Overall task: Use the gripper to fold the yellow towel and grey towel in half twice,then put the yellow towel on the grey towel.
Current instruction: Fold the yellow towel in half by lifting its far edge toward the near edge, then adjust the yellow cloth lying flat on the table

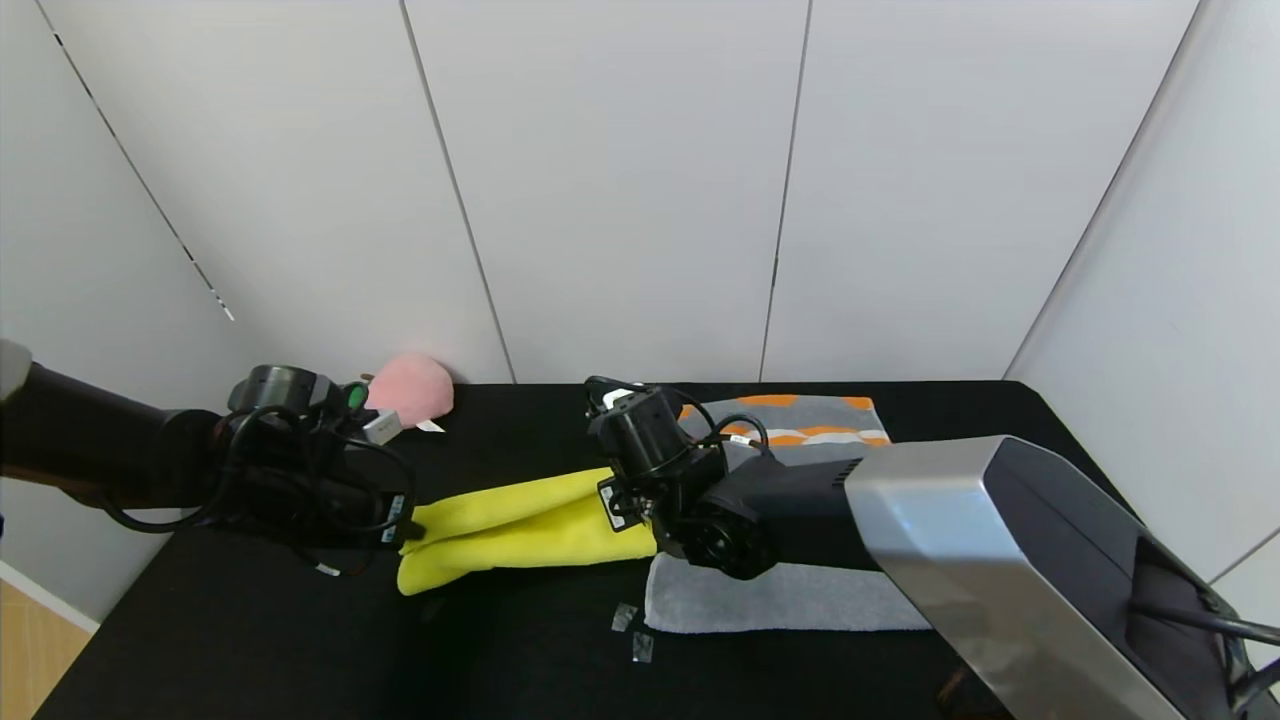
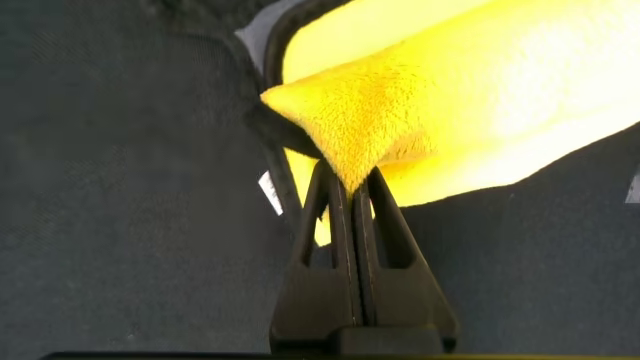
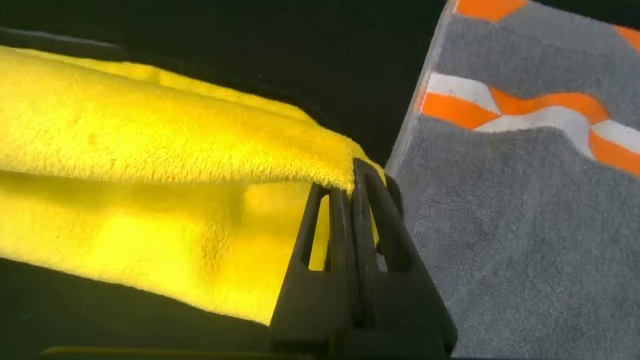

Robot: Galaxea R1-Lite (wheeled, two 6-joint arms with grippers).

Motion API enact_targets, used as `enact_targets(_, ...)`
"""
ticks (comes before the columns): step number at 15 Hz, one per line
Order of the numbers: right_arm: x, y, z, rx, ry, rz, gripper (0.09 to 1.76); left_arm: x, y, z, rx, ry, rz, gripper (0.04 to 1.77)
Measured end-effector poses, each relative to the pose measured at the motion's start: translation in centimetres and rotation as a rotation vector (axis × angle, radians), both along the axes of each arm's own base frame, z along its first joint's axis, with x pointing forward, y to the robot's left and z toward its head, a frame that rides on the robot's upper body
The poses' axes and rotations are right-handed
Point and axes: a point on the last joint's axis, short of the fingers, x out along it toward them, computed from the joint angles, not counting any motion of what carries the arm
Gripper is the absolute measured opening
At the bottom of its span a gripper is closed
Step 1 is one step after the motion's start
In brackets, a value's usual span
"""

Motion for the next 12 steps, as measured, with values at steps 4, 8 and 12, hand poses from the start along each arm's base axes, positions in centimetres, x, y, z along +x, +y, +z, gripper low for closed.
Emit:
enact_targets(4,0.1,0.0,-0.7,-0.014,0.008,-0.004,0.4,0.2,0.0,-0.4,-0.001,0.009,0.001,0.62)
enact_targets(8,0.0,0.1,-0.7,-0.012,0.008,-0.005,0.93,0.3,0.0,-0.1,-0.003,-0.003,-0.001,1.06)
enact_targets(12,-0.4,0.1,0.0,-0.004,0.014,-0.003,1.24,0.2,0.3,0.9,-0.008,-0.029,0.017,1.33)
